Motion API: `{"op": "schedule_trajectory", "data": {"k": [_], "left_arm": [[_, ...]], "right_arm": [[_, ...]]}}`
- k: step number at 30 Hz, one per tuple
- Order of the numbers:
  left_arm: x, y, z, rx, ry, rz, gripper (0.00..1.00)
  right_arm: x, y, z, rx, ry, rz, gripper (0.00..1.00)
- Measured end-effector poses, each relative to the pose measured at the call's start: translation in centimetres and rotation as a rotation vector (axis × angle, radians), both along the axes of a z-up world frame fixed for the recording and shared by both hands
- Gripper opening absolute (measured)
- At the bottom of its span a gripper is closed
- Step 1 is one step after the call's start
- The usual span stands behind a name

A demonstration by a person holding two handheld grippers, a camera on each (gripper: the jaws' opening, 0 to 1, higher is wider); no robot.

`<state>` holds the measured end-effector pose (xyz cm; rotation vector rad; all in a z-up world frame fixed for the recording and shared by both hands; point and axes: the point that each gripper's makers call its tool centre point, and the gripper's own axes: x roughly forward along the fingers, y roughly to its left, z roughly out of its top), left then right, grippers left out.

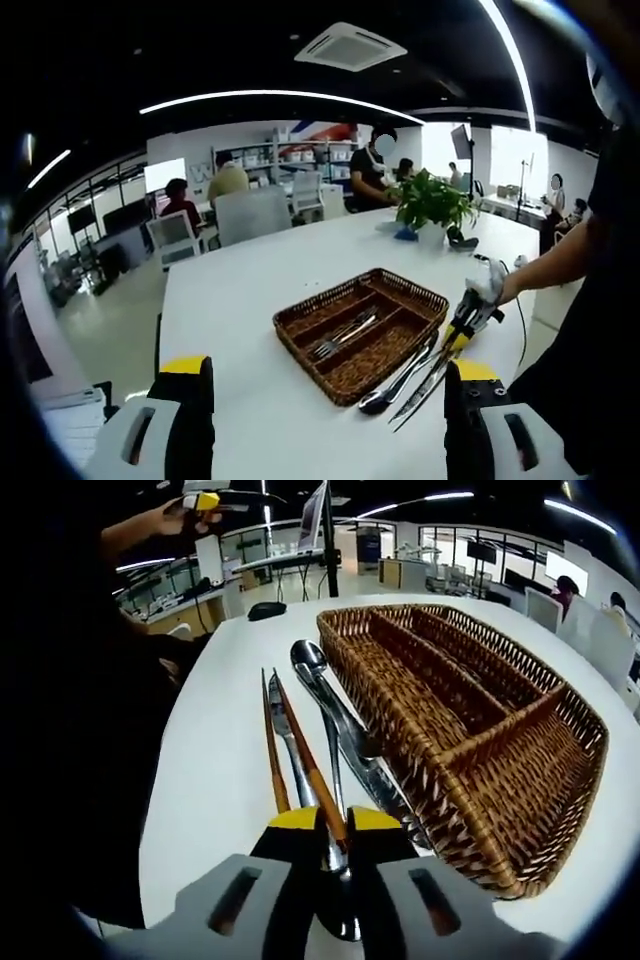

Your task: Arrange the knives, forks, and spoons in their matching storage slots by inserting each utensil handle-first until every utensil is classified and aligned in the correct compartment

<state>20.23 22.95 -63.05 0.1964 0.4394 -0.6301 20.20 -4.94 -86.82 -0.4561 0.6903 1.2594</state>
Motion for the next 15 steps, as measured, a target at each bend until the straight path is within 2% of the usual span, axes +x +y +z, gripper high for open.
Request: {"op": "schedule_trajectory", "data": {"k": [1, 2, 3, 4, 10, 15], "left_arm": [[0.0, 0.1, 0.1, 0.0, -0.002, 0.002, 1.0], [0.1, 0.1, 0.2, 0.0, -0.004, 0.003, 1.0], [0.1, 0.1, 0.2, 0.0, -0.006, 0.004, 1.0], [0.1, 0.1, 0.2, 0.001, -0.007, 0.004, 1.0], [0.1, 0.0, 0.2, 0.006, -0.006, -0.001, 1.0], [0.2, -0.1, 0.4, -0.002, -0.012, -0.002, 1.0]], "right_arm": [[0.0, 0.1, 0.0, 0.0, 0.004, 0.002, 0.06], [0.2, 0.0, -0.1, 0.005, 0.025, -0.011, 0.06], [0.1, 0.2, -0.2, 0.022, 0.075, -0.042, 0.06], [0.1, 0.1, -0.2, 0.019, 0.084, -0.036, 0.07], [0.2, 0.4, -0.1, -0.001, 0.045, 0.017, 0.04], [-0.8, 0.4, 0.2, -0.028, 0.08, 0.047, 0.02]]}}
